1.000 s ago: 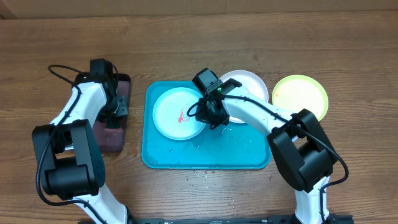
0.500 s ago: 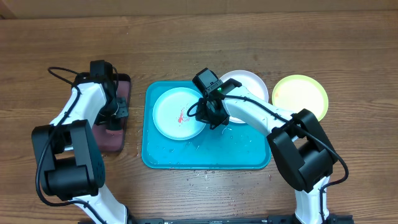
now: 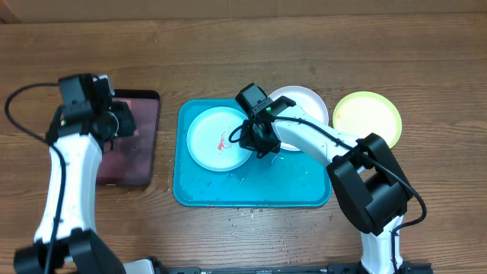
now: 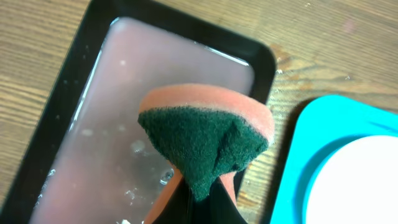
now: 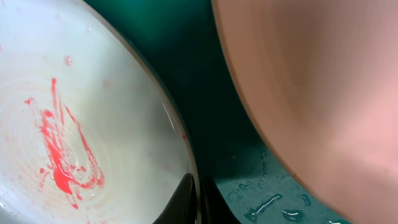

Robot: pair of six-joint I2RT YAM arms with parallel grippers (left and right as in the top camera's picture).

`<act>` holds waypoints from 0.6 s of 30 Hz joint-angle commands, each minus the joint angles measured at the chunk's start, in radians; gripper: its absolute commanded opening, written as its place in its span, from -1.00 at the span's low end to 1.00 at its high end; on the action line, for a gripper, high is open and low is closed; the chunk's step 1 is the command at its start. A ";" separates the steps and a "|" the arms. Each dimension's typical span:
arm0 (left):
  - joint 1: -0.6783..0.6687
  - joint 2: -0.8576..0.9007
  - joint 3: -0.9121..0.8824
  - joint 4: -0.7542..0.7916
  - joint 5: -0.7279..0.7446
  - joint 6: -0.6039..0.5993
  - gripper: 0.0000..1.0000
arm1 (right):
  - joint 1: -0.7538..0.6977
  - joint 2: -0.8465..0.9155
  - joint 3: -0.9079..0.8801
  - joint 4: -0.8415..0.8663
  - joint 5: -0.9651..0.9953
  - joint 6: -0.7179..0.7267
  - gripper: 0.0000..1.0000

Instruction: Clean dirty plates on tray and stack at the side

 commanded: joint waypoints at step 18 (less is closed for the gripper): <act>0.140 -0.076 -0.177 0.179 0.300 0.027 -0.92 | -0.001 0.027 -0.027 -0.017 0.051 -0.014 -0.92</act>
